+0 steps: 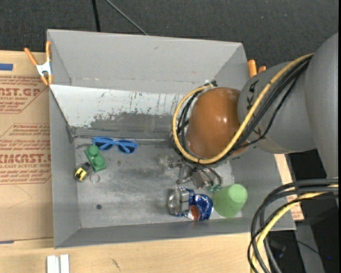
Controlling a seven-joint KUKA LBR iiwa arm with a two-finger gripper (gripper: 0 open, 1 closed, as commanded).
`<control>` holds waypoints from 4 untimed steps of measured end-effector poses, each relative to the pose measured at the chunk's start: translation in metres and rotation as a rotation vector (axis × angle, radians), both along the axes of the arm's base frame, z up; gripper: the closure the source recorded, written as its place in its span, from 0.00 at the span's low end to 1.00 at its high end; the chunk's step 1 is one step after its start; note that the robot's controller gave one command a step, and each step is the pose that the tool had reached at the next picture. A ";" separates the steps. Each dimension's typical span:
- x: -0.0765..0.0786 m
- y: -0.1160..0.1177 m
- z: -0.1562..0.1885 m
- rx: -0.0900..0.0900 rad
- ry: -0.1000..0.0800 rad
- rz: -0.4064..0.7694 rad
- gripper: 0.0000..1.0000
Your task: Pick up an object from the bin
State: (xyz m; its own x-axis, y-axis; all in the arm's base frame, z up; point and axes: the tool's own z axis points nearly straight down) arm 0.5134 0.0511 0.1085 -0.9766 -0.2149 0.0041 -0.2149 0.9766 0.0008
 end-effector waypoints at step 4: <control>-0.006 -0.005 -0.035 -0.001 -0.004 1.376 1.00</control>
Offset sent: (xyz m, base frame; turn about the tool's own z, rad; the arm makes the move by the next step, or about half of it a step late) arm -0.0201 -0.0045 -0.0202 -0.3718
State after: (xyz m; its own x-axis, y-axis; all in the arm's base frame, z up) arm 0.5079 0.0461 0.0734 0.0219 -0.9998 0.0027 -0.9998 -0.0219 -0.0025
